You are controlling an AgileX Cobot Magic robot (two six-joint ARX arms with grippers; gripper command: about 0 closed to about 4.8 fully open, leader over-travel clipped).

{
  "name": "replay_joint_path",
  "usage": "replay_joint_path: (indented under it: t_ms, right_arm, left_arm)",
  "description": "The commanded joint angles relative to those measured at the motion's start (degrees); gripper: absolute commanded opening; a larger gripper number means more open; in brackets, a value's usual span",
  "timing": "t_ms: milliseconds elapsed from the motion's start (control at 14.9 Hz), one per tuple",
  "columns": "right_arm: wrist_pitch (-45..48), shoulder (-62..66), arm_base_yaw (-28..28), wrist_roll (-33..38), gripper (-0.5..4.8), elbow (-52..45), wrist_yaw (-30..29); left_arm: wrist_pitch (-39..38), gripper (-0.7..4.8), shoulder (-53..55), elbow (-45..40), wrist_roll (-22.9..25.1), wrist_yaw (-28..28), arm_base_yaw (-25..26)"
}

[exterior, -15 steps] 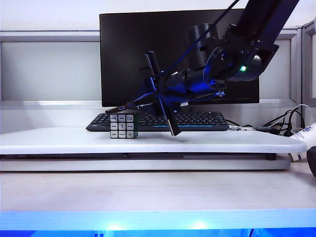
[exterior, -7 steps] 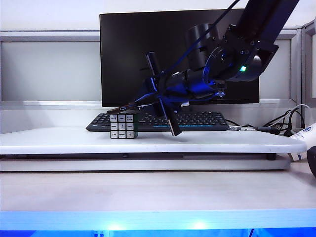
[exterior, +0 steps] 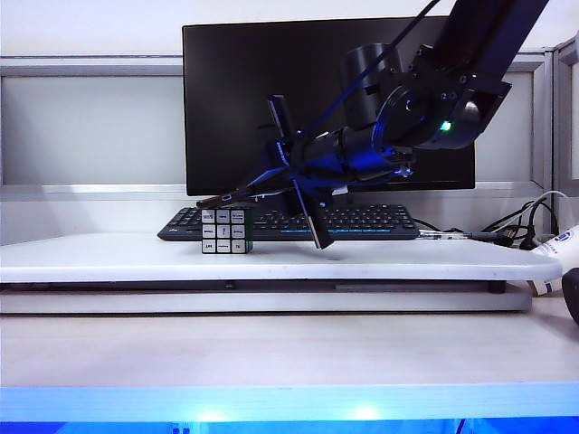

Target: Put the phone on top of the Rubik's Cube.

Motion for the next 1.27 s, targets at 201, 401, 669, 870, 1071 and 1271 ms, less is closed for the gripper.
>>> replay_joint_path:
  t_ms: [201,401,669,870,1071,1271]
  right_arm:
    - [1.8,-0.4,0.0,0.2,1.51,0.5,0.1]
    - [1.8,-0.4,0.0,0.2,2.87,0.5,0.1]
    - [1.8,-0.4,0.0,0.2,3.61,0.5,-0.2]
    - [1.8,-0.4,0.0,0.2,4.03,0.5,-0.8]
    - [-0.1,-0.4,-0.2,-0.4,4.33,0.5,-0.8]
    - [-1.9,-0.4,-1.2,-3.0,4.34,0.5,-1.2]
  left_arm:
    - [-0.6,-0.06,0.0,-0.1,0.2,0.0,0.1]
    - [-0.6,-0.06,0.0,-0.1,0.2,0.0,0.1]
    - [-0.6,-0.06,0.0,-0.1,0.2,0.0,0.1]
    - [-0.6,-0.06,0.0,-0.1,0.2,0.0,0.1]
    - [-0.6,-0.06,0.0,-0.1,0.2,0.0,0.1]
    - [-0.6,-0.06,0.0,-0.1,0.2,0.0,0.1]
